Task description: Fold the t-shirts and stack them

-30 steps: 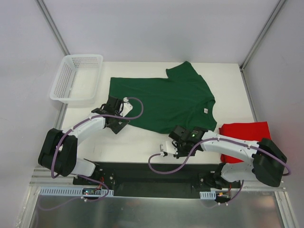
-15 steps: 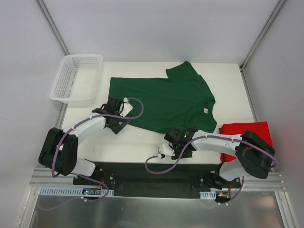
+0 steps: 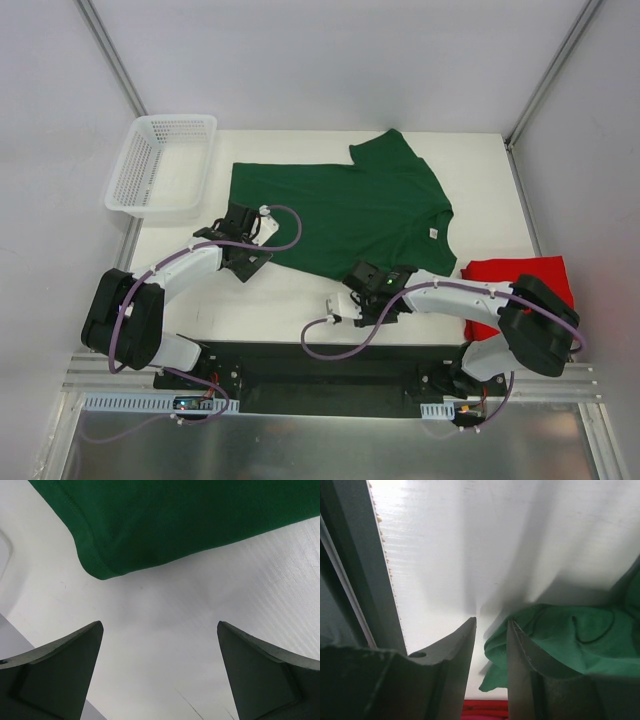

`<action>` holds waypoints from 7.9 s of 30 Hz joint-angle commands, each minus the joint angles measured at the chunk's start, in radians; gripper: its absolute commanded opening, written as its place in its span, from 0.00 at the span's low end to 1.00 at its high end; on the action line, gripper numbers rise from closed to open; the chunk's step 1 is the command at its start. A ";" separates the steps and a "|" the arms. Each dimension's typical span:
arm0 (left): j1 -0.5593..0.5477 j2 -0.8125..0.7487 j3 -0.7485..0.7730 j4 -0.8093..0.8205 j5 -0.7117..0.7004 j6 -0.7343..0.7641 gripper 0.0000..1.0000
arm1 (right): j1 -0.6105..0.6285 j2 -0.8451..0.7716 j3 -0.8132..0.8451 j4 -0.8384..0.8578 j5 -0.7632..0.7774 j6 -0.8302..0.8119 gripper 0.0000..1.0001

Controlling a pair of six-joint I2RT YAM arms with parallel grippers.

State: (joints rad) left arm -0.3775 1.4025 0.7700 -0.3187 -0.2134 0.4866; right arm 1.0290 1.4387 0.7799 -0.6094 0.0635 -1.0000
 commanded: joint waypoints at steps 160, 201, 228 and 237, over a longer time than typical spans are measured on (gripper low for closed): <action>0.095 0.912 0.936 0.610 -0.225 0.374 0.99 | -0.681 0.250 0.128 -0.041 0.272 0.072 0.96; 0.112 0.739 0.791 0.149 0.169 0.185 0.99 | -0.572 0.189 0.257 -0.309 -0.165 0.169 0.96; 0.107 0.968 1.083 0.089 -0.023 0.236 0.97 | -0.377 0.270 0.111 -0.207 0.130 0.133 0.96; 0.118 0.868 1.031 0.093 -0.029 0.190 0.97 | -0.353 0.154 0.160 -0.228 0.098 0.149 0.96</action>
State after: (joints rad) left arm -0.2749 2.3318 1.8454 -0.1669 -0.2066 0.7094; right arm 0.6720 1.6878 0.9199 -0.8494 0.1772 -0.8646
